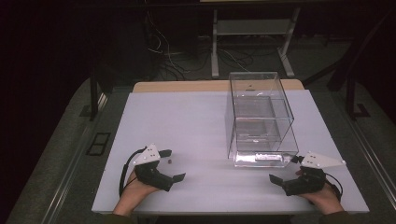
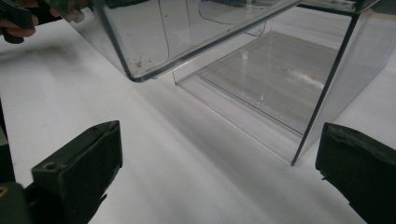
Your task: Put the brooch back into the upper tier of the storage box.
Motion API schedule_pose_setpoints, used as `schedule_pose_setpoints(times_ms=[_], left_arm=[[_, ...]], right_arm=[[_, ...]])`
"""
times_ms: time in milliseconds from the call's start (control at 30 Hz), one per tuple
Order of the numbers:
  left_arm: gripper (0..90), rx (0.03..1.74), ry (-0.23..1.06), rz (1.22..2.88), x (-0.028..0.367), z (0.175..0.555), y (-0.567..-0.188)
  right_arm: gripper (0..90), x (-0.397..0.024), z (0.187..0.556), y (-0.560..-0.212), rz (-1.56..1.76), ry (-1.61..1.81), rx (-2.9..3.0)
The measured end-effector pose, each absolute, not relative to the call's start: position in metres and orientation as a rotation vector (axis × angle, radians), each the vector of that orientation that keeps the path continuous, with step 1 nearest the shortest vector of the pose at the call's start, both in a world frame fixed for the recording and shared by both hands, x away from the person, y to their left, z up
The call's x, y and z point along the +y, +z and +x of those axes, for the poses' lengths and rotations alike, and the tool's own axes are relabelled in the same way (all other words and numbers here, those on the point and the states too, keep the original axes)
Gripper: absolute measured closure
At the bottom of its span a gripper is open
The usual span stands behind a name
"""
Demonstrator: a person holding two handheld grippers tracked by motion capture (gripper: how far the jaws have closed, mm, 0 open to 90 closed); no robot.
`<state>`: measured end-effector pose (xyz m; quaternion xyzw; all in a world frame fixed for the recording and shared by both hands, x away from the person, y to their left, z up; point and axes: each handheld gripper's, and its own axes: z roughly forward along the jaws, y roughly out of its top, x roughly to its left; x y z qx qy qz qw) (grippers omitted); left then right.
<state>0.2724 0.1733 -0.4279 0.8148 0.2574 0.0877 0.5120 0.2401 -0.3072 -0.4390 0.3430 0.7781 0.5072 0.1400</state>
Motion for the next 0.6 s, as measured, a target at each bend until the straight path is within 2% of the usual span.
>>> schedule_pose_setpoints(times_ms=[600], left_arm=[[0.0,0.609,0.212,1.948,0.1736,0.2745,-0.4241]], right_arm=[[0.4,-0.3076,0.2399,-0.438,0.986,1.496,2.24]])
